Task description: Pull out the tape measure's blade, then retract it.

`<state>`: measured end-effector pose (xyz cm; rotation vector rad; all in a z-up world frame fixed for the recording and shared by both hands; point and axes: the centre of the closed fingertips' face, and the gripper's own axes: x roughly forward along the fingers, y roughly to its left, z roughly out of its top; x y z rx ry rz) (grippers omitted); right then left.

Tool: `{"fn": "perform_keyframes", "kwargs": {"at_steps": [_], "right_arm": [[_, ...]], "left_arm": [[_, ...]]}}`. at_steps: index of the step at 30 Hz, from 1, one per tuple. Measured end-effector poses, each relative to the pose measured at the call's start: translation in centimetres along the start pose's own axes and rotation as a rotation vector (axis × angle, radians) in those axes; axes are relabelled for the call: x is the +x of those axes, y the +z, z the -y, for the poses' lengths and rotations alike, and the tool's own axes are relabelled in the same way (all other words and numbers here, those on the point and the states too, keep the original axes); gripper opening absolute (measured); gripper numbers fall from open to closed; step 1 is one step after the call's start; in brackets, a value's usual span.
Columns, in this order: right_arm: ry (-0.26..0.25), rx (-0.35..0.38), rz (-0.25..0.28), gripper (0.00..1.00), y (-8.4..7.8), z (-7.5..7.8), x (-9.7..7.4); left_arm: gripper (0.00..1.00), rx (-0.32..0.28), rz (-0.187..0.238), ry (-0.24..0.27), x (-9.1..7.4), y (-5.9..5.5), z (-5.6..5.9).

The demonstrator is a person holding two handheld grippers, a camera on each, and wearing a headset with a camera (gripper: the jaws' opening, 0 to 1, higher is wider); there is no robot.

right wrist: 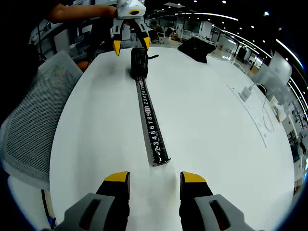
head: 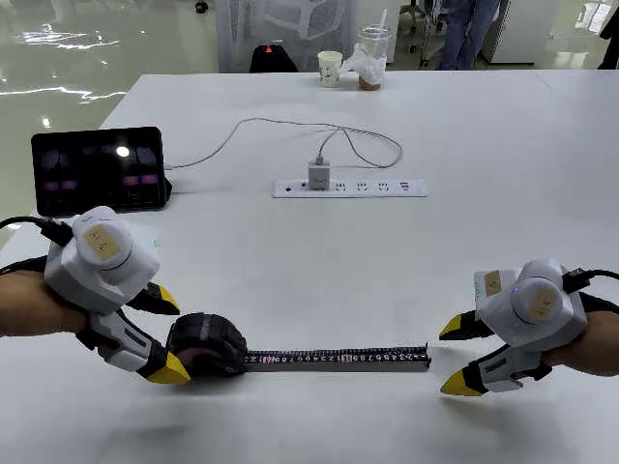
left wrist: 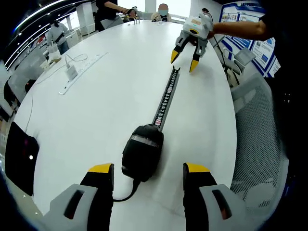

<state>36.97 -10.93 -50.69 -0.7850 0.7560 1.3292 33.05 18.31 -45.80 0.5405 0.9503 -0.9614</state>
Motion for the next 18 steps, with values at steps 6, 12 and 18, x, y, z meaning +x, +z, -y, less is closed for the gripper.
{"fn": "perform_keyframes", "kwargs": {"at_steps": [6, 12, 18], "right_arm": [[-0.034, 0.028, 0.019, 0.43, 0.1, -0.2, -0.6], [-0.056, 0.073, 0.04, 0.47, -0.1, -0.7, -1.0], [-0.083, 0.109, 0.063, 0.53, -0.1, -1.2, -1.2]], "left_arm": [[0.57, -0.056, 0.056, 0.038, -0.6, -0.2, 0.2], [0.6, -0.11, 0.112, 0.069, -1.0, -0.3, 1.0], [0.65, -0.163, 0.16, 0.105, -1.1, -0.4, 1.5]]}}
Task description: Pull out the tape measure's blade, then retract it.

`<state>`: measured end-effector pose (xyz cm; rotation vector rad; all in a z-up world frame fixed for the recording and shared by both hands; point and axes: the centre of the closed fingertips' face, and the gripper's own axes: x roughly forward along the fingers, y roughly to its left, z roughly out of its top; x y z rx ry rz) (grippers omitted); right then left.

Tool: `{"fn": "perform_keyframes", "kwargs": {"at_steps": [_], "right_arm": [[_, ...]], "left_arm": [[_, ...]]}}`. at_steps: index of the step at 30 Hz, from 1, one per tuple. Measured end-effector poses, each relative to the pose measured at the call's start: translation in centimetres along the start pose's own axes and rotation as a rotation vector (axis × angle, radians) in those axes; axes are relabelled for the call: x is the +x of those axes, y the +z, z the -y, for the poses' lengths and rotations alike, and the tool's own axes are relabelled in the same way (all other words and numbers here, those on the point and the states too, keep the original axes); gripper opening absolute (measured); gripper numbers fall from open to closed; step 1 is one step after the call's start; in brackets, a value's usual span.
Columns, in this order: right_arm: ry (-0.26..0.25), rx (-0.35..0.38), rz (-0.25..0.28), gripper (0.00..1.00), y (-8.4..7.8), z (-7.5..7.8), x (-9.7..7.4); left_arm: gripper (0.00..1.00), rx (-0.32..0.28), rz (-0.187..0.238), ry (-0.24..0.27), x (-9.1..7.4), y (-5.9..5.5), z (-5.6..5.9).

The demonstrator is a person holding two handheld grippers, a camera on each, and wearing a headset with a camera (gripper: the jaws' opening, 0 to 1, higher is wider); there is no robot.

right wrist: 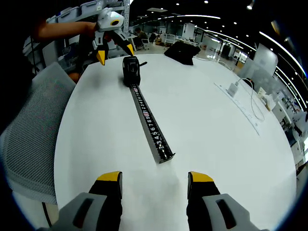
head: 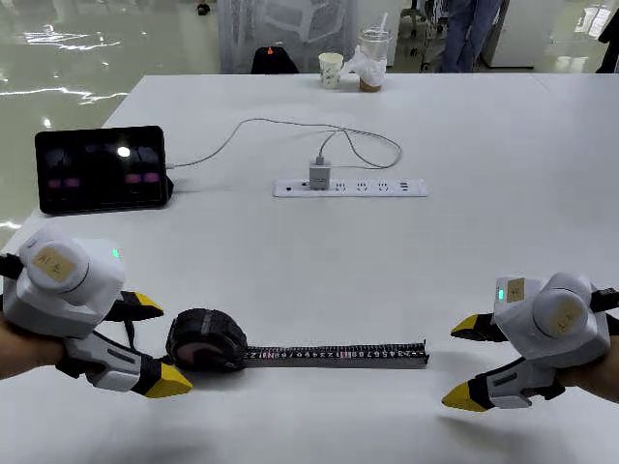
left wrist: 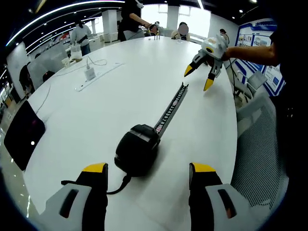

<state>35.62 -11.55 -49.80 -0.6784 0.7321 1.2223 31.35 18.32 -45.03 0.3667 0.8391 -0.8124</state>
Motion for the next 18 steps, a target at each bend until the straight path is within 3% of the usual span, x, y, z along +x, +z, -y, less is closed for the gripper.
{"fn": "perform_keyframes", "kwargs": {"at_steps": [11, 18], "right_arm": [[-0.054, 0.086, 0.056, 0.61, 0.2, -1.0, -0.5], [-0.083, 0.115, 0.088, 0.67, 0.6, -1.5, -0.9]], "left_arm": [[0.69, -0.1, 0.103, 0.087, -0.2, -0.1, 0.8], [0.73, -0.14, 0.137, 0.126, -0.3, -0.2, 1.5]]}}
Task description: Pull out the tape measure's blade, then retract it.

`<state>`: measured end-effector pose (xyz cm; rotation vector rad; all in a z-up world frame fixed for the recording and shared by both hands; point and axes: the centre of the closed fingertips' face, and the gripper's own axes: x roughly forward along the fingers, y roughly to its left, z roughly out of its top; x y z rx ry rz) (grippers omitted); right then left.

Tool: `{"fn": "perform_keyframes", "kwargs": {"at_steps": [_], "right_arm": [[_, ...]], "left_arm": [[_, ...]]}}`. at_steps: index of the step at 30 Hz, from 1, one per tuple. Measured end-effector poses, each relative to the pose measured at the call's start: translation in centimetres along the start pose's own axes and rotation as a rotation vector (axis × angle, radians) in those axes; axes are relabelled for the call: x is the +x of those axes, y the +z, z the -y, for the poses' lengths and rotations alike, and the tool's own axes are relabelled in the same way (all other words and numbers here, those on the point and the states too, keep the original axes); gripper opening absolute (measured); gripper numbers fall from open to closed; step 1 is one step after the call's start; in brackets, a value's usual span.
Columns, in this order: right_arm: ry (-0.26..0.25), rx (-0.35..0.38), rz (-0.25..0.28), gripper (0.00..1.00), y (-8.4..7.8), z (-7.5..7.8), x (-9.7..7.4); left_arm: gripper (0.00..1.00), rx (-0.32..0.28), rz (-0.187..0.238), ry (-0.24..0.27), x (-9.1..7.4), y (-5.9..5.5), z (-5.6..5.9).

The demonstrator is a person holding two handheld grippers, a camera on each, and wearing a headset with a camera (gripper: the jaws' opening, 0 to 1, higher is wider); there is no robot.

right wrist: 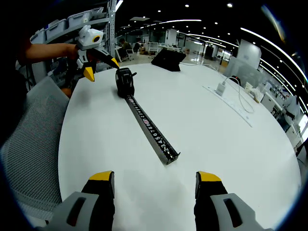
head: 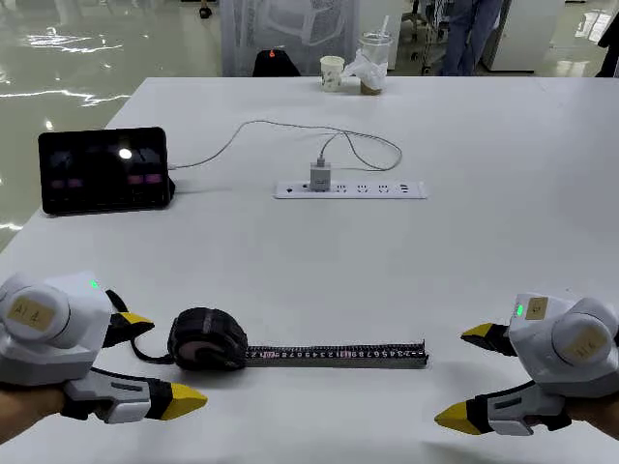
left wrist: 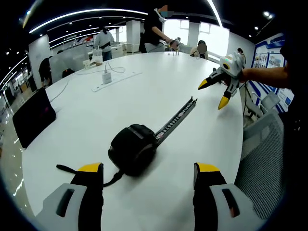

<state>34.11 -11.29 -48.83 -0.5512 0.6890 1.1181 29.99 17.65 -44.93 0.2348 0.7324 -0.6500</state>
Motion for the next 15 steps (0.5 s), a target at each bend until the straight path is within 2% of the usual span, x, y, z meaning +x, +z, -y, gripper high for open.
{"fn": "perform_keyframes", "kwargs": {"at_steps": [6, 11, 15], "right_arm": [[-0.026, 0.03, 0.038, 0.72, 0.7, -0.6, -0.4], [-0.038, 0.044, 0.055, 0.76, 1.1, -1.2, -0.7], [-0.053, 0.059, 0.069, 0.78, 1.1, -1.4, -0.9]], "left_arm": [[0.74, -0.05, 0.039, 0.038, -0.4, 0.1, 0.3], [0.76, -0.065, 0.055, 0.055, -0.6, -0.1, 0.8], [0.78, -0.08, 0.068, 0.075, -0.7, -0.2, 0.6]]}}
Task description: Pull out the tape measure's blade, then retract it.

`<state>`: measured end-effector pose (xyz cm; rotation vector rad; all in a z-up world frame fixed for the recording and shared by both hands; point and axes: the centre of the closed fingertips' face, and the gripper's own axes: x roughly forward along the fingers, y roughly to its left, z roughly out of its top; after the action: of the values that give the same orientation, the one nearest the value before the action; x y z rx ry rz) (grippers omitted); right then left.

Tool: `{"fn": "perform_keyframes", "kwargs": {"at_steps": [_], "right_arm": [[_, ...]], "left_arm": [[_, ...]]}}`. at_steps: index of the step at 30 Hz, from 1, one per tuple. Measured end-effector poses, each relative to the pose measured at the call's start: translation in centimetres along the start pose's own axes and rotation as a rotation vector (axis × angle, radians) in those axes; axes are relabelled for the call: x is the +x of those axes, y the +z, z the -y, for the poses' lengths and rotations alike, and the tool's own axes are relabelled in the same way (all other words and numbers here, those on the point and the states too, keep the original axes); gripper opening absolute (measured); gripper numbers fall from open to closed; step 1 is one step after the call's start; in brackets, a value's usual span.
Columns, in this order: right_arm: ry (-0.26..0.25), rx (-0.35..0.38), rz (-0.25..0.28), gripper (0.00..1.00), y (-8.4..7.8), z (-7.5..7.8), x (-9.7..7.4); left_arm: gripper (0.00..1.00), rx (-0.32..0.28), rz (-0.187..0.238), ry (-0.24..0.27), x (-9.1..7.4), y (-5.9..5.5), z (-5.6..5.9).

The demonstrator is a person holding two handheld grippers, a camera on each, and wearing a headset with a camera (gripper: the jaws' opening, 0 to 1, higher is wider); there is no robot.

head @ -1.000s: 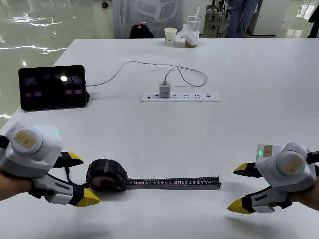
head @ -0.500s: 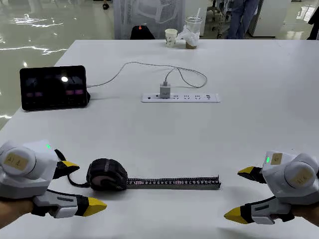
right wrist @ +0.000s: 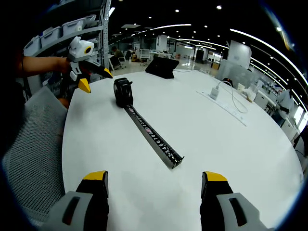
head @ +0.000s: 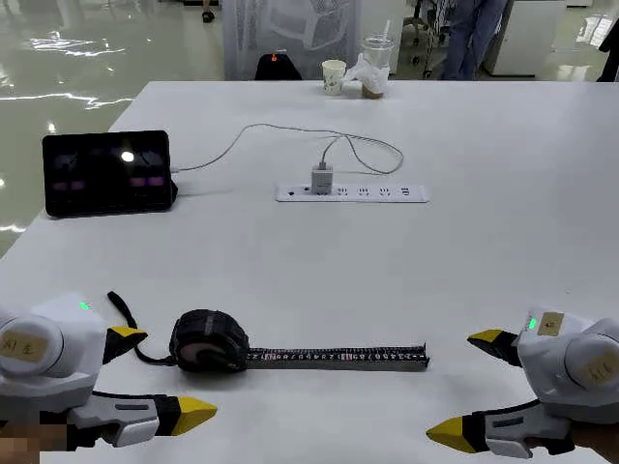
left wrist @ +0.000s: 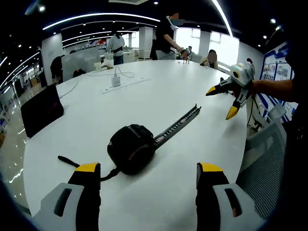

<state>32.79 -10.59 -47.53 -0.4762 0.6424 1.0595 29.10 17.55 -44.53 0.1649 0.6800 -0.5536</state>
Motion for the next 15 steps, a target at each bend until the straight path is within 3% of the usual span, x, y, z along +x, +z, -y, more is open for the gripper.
{"fn": "perform_keyframes", "kwargs": {"at_steps": [8, 15], "right_arm": [[-0.028, 0.031, 0.021, 0.85, 0.1, -0.6, -0.3], [-0.046, 0.065, 0.047, 0.91, 0.7, -1.4, -0.6]], "left_arm": [[0.81, -0.039, 0.035, 0.044, -0.5, 0.1, 0.5], [0.84, -0.058, 0.052, 0.06, -0.7, 0.1, 1.7]]}}
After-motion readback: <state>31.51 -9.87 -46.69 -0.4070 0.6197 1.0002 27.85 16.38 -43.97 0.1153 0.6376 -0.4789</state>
